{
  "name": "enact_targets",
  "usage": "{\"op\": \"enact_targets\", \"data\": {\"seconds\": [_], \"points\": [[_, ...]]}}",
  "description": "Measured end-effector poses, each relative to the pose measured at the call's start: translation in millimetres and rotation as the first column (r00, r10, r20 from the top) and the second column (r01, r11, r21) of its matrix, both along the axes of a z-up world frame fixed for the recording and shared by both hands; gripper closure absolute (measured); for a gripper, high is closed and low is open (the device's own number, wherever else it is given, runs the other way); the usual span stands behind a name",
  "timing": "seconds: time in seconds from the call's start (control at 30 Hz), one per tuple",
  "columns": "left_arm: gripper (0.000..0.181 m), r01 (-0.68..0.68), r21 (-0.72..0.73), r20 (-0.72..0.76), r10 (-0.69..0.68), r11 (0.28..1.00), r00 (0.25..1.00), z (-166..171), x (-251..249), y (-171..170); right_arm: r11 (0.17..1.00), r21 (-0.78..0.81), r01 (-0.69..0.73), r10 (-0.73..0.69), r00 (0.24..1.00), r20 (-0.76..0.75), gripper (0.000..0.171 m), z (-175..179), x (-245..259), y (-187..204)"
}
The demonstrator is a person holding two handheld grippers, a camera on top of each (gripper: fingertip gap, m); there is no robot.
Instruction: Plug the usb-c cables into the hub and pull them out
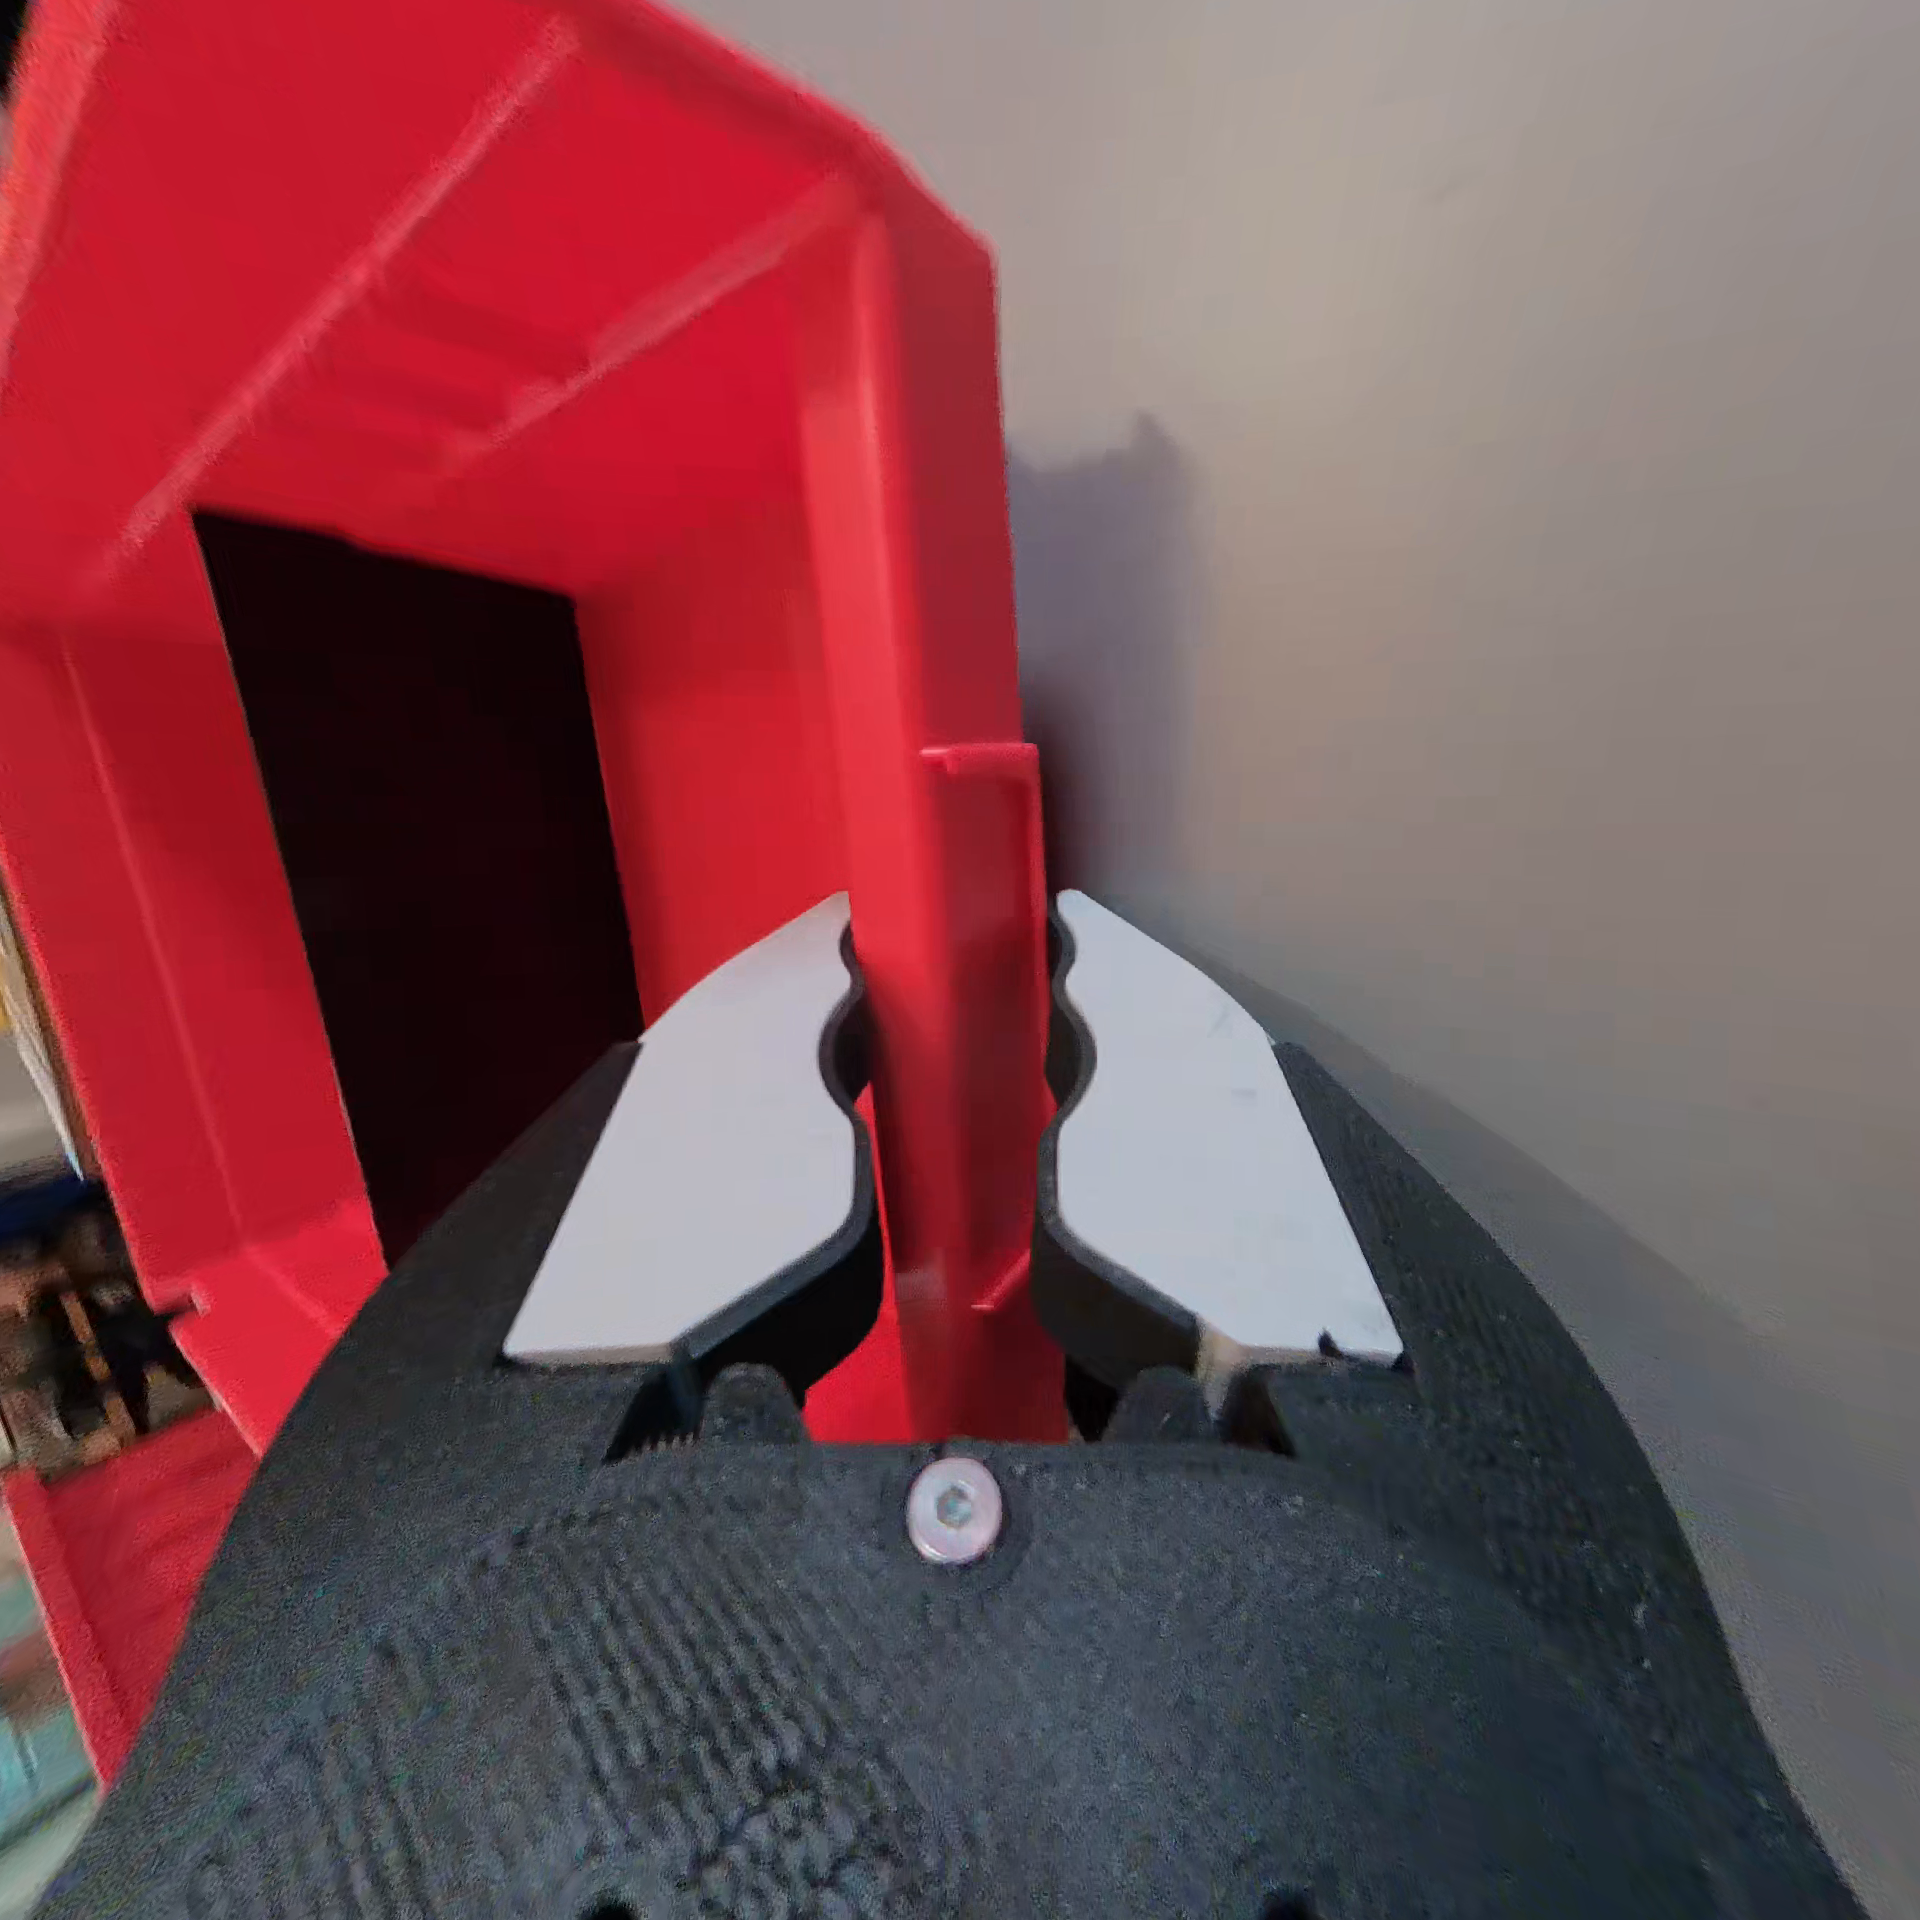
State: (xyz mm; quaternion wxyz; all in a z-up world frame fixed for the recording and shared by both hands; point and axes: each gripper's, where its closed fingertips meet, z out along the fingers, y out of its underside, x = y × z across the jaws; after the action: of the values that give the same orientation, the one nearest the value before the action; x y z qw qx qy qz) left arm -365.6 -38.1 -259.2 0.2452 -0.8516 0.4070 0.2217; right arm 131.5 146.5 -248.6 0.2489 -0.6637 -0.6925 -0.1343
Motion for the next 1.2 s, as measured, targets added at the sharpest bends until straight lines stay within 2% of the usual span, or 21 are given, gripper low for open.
{"op": "enact_targets", "data": {"seconds": [0.1, 0.2, 0.47, 0.57, 0.67, 0.73, 0.83, 0.93, 1.0, 1.03, 1.13, 1.2], "points": [[0.151, 0.033, 0.029, 0.012, -0.033, 0.999, 0.999, 0, 9, 7, 0.999, 0.025, -0.042, 0.042, 0.999, -0.002, 0.141, 1, 0, -12], [0.151, 0.124, 0.05, 0.017, -0.125, 0.991, 0.992, 1, 33, 8, 0.994, 0.049, -0.095, 0.096, 0.995, -0.003, 0.141, 2, -5, -40], [0.151, 0.44, 0.084, 0.011, -0.443, 0.894, 0.897, 3, 157, 16, 0.971, 0.065, -0.231, 0.237, 0.965, -0.108, 0.14, 4, -40, -134], [0.15, 0.528, 0.093, 0.01, -0.531, 0.844, 0.847, 4, 196, 24, 0.966, 0.074, -0.248, 0.257, 0.951, -0.173, 0.14, 6, -55, -168], [0.15, 0.581, 0.125, 0.008, -0.586, 0.804, 0.81, 5, 226, 28, 0.97, 0.032, -0.242, 0.239, 0.915, -0.324, 0.139, 17, -69, -205], [0.142, 0.585, 0.159, -0.009, -0.592, 0.795, 0.806, 9, 237, 32, 0.971, -0.029, -0.236, 0.191, 0.848, -0.494, 0.137, 32, -79, -232], [0.134, 0.524, 0.226, 0.027, -0.543, 0.821, 0.839, 26, 240, 27, 0.974, -0.102, -0.201, 0.065, 0.685, -0.726, 0.133, 64, -77, -261], [0.142, 0.416, 0.356, 0.209, -0.505, 0.837, 0.837, 54, 252, 2, 0.995, -0.089, -0.042, -0.053, 0.532, -0.845, 0.132, 93, -42, -260], [0.141, 0.307, 0.381, 0.416, -0.458, 0.872, 0.785, 69, 267, -19, 0.991, -0.089, 0.103, -0.125, 0.432, -0.893, 0.132, 107, -7, -250], [0.143, 0.249, 0.384, 0.528, -0.433, 0.889, 0.731, 76, 278, -29, 0.982, -0.09, 0.167, -0.149, 0.381, -0.913, 0.133, 113, 9, -243], [0.143, 0.071, 0.299, 0.815, -0.293, 0.952, 0.5, 85, 311, -45, 0.938, -0.149, 0.312, -0.248, 0.308, -0.918, 0.127, 106, 48, -214], [0.142, -0.009, 0.195, 0.914, -0.179, 0.981, 0.365, 79, 329, -45, 0.914, -0.258, 0.312, -0.339, 0.239, -0.91, 0.121, 95, 52, -202]]}}
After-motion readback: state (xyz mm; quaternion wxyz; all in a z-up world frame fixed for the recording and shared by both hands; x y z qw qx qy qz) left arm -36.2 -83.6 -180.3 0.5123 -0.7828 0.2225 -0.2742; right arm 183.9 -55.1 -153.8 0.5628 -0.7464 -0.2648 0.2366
